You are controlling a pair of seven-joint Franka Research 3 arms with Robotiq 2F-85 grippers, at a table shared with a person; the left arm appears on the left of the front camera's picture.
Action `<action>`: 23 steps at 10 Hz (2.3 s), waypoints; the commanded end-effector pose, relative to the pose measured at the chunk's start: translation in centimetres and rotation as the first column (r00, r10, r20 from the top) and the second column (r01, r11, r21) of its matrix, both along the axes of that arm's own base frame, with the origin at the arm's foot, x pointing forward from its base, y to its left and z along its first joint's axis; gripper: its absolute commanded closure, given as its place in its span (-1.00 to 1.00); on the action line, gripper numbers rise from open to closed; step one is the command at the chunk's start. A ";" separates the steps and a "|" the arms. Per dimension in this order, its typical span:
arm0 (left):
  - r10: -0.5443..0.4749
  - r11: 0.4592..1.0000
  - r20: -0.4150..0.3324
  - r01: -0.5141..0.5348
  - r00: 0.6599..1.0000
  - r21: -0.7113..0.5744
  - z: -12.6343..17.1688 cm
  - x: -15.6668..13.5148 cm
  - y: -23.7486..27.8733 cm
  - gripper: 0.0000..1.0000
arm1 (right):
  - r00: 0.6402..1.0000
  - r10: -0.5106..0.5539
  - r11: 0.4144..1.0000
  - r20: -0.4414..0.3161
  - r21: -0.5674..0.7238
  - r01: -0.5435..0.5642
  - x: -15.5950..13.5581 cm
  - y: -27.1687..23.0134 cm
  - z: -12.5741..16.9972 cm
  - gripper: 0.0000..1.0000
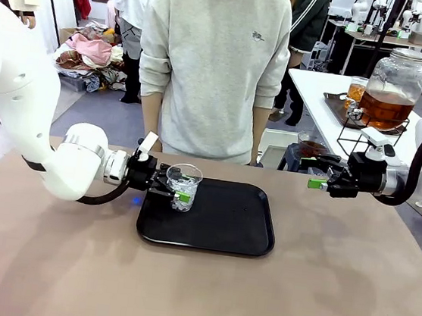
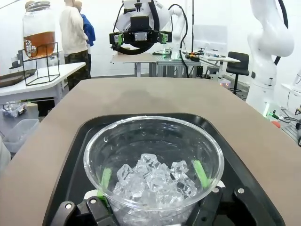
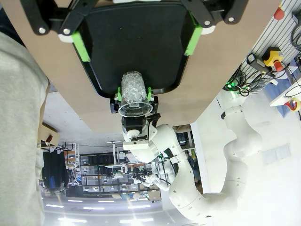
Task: Pour the drink into the iced cup.
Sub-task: Pick up the iced cup indicated by the human and present it to them, then open the gripper to release the iced cup you were holding.
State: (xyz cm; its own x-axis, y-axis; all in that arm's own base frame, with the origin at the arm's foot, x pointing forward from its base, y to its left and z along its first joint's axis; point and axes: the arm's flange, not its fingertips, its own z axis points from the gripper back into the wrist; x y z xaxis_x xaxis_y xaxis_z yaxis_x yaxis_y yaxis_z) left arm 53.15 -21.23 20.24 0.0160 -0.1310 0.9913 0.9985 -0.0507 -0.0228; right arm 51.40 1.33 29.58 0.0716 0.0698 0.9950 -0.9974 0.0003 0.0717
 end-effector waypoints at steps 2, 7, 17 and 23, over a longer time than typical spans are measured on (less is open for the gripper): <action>0.036 0.999 0.003 -0.036 0.999 -0.015 0.1 0.0 -0.1 -0.61 | 1.000 0.002 1.000 0.001 -0.001 -0.002 0.2 0.0 0.3 -1.00; 0.110 0.992 0.061 -0.106 0.992 -0.066 4.3 0.6 -0.2 -0.61 | 1.000 0.002 1.000 0.001 -0.001 -0.002 0.2 0.0 0.3 -1.00; 0.127 0.990 0.073 -0.122 0.989 -0.063 13.4 4.1 -0.9 -0.61 | 1.000 0.002 1.000 0.001 -0.001 -0.002 0.2 0.0 0.3 -1.00; 0.127 0.990 0.073 -0.122 0.989 -0.063 13.4 4.1 -0.9 -0.61 | 1.000 0.002 1.000 0.001 -0.001 -0.002 0.2 0.0 0.3 -1.00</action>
State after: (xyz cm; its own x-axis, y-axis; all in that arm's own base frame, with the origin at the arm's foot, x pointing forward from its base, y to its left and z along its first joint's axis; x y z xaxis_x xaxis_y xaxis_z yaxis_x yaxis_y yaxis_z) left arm 57.19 -22.01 33.42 -0.0435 -0.0784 0.9960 0.9959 0.0757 0.0495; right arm 51.40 1.33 29.58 0.0716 0.0698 0.9950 -0.9974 0.0003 0.0718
